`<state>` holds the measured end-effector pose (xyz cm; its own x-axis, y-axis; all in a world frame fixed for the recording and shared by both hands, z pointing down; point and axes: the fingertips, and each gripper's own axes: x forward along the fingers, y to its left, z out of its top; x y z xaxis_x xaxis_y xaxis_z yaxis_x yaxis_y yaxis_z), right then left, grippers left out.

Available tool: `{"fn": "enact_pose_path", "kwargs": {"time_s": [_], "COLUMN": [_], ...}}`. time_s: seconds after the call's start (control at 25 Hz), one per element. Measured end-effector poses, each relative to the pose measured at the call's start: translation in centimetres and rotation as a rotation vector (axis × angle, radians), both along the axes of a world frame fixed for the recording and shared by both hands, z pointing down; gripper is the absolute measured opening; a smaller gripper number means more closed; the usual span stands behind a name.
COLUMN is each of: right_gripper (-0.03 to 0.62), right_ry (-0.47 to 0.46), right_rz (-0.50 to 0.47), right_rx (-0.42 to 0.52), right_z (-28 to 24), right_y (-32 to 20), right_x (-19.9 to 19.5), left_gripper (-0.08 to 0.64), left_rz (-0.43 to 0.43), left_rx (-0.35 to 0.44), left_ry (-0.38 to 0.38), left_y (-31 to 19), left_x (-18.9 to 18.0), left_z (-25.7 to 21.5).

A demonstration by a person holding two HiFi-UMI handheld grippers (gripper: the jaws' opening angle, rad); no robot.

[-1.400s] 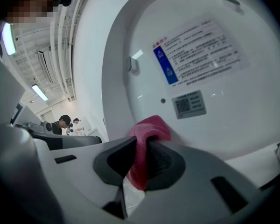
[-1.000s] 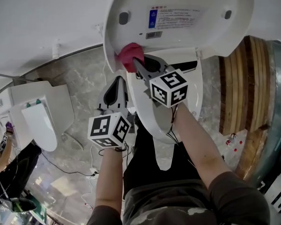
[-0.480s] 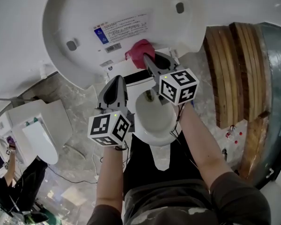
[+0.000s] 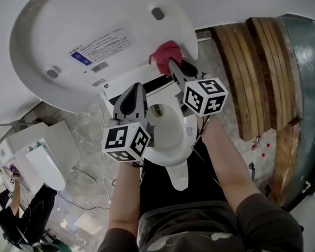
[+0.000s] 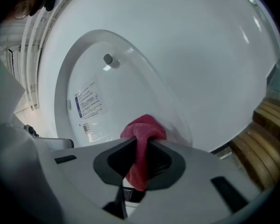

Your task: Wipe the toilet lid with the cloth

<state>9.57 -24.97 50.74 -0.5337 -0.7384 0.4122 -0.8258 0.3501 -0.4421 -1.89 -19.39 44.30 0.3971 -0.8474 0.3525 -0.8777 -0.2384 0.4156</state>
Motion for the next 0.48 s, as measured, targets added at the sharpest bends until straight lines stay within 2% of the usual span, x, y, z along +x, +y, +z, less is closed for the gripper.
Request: {"fn": "enact_pose_path", "kwargs": {"time_s": [0.24,0.48], "right_gripper": [0.049,0.049], "right_ry": [-0.003,-0.035], "right_rz": [0.007,-0.02], "right_rx": [0.006,0.031], "right_z": [-0.8,-3.7], "right_y": [0.4,1.5], "right_x": [0.3,-2.4], "left_gripper": [0.006,0.007], "left_rz": [0.0,-0.02], "left_rx": [0.009,0.065], "left_ry": [-0.004,-0.012], "left_y": [0.3,1.2], "left_x": [0.0,-3.0], "left_z": [-0.7,-3.6]}}
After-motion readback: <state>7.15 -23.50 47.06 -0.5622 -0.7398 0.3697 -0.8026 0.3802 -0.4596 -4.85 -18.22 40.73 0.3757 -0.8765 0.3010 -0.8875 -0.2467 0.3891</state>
